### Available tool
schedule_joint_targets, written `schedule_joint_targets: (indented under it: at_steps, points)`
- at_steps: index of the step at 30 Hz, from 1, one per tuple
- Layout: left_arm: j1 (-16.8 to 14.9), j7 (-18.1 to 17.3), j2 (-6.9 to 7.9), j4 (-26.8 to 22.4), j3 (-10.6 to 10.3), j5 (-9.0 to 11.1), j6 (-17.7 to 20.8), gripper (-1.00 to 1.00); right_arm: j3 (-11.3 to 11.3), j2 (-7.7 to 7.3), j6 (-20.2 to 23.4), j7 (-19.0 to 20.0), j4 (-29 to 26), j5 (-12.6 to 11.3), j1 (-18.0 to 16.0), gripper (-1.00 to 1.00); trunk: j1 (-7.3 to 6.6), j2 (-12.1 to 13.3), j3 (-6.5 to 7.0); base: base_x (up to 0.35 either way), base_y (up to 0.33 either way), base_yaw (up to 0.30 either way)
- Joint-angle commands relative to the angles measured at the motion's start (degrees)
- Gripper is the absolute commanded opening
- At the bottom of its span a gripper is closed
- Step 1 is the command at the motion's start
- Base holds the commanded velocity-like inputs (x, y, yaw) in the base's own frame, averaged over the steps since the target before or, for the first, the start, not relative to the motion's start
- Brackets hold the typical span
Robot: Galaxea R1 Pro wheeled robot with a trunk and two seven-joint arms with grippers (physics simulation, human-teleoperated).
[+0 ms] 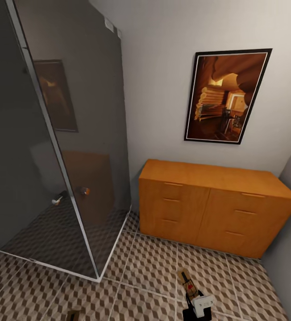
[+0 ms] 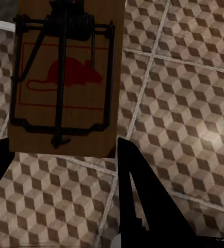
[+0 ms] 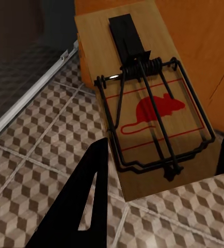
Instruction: Take the four mousetraps from the cabinet in the bathroom and place them on the bathroom floor. Make sure all four end up on the same floor surface, and ensure that at least two of them are either under or directly next to the same bathroom sink.
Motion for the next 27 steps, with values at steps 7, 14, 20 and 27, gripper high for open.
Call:
schedule_joint_targets:
  at_steps: [7, 14, 20, 27]
  points:
    - [-0.05, 0.53, 0.02, 0.00, -0.51, 0.14, -0.09, -1.00, 0.52, 0.01, -0.15, -0.35, 0.05, -0.27, -0.05, -1.00, 0.03, -0.12, -0.13, 0.000, 0.000, 0.274]
    - [-0.05, 0.53, 0.02, -0.01, -0.51, 0.14, -0.08, -1.00, 0.52, 0.01, -0.15, -0.35, 0.05, -0.27, -0.05, -1.00, 0.03, -0.12, -0.13, 0.000, 0.000, 0.275]
    - [-0.05, 0.53, 0.02, 0.04, -0.51, 0.14, -0.04, -1.00, 0.52, 0.01, -0.08, -0.35, 0.05, -0.27, -0.05, -1.00, 0.03, -0.12, -0.13, 0.000, 0.000, 0.275]
    - [-0.05, 0.53, 0.02, 0.07, -0.51, 0.14, -0.03, -1.00, 0.52, 0.01, -0.06, -0.33, 0.05, -0.27, -0.05, -1.00, 0.03, -0.12, -0.13, 0.000, 0.000, 0.272]
